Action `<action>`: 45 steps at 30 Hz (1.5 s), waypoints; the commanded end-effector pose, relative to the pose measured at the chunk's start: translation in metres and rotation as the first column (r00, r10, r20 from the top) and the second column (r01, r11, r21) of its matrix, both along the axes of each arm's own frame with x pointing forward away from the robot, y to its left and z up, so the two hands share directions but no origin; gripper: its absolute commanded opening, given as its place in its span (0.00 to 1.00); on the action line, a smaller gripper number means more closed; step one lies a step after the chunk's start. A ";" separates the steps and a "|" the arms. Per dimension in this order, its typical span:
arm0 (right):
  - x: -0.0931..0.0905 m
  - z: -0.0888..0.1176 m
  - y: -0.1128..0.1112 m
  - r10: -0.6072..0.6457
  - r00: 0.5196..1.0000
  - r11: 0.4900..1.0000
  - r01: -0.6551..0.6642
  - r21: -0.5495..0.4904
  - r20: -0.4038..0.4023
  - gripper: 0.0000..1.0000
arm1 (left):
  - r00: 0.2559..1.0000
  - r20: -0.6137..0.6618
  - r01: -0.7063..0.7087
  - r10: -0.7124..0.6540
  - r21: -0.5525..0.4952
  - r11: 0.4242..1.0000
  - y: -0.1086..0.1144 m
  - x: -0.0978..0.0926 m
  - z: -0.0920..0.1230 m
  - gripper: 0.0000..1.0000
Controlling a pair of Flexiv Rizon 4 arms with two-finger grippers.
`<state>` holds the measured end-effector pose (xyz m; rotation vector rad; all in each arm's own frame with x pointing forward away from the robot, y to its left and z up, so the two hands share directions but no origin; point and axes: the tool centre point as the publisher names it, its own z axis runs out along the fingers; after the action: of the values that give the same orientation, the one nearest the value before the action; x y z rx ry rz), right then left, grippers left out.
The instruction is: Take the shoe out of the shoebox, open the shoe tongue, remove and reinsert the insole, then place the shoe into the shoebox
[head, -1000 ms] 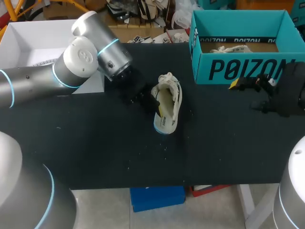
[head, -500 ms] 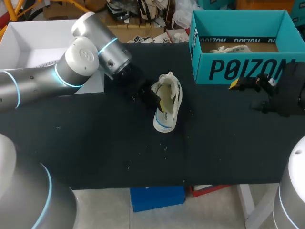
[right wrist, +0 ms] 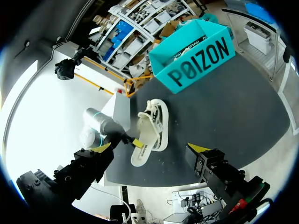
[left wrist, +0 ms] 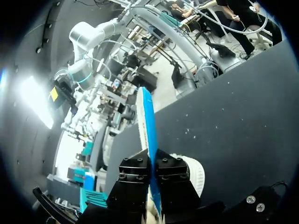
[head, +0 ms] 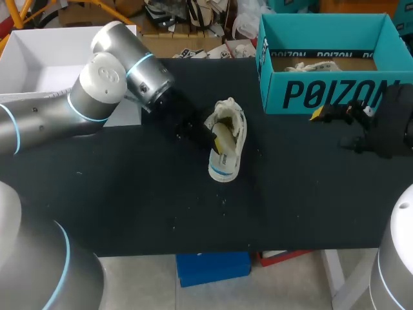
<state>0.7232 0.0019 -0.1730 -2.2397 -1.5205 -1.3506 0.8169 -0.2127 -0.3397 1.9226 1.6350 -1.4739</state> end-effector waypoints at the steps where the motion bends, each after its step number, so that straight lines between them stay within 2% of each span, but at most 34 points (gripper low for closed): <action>1: 0.001 0.000 0.001 -0.002 1.000 1.000 0.002 -0.002 -0.002 1.00 | 1.000 -0.028 -0.014 0.013 -0.041 0.999 0.006 -0.007 -0.003 0.00; 8: 0.001 0.000 0.001 -0.002 1.000 1.000 0.002 -0.002 -0.002 1.00 | 0.999 -0.050 -0.017 0.013 -0.066 0.998 0.005 -0.007 -0.004 0.00; 24: 0.001 0.000 0.001 -0.002 1.000 1.000 0.002 -0.002 -0.002 1.00 | 0.999 -0.002 -0.045 0.045 -0.009 0.999 -0.001 0.032 -0.017 0.00; 34: 0.001 0.000 0.001 -0.002 1.000 1.000 0.002 -0.002 -0.002 1.00 | 0.997 0.003 -0.071 0.071 0.023 0.997 -0.005 0.042 -0.029 0.00; 39: 0.001 0.000 0.001 -0.002 1.000 1.000 0.002 -0.002 -0.002 1.00 | 0.997 0.019 -0.076 0.075 0.042 0.996 -0.003 0.040 -0.027 0.45; 41: 0.001 0.000 0.001 -0.002 1.000 1.000 0.002 -0.002 -0.002 1.00 | 0.997 0.031 -0.075 0.073 0.047 0.996 -0.001 0.036 -0.024 0.71; 42: 0.001 0.000 0.001 -0.002 1.000 1.000 0.002 -0.002 -0.002 1.00 | 0.997 0.036 -0.075 0.073 0.046 0.996 0.001 0.034 -0.022 0.76; 45: 0.001 0.000 0.001 -0.002 1.000 1.000 0.002 -0.002 -0.002 1.00 | 0.996 0.053 -0.073 0.071 0.039 0.997 0.007 0.025 -0.013 0.78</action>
<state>0.7232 0.0019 -0.1730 -2.2397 -1.5206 -1.3506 0.8545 -0.2159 -0.3640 1.8960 1.6999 -1.4001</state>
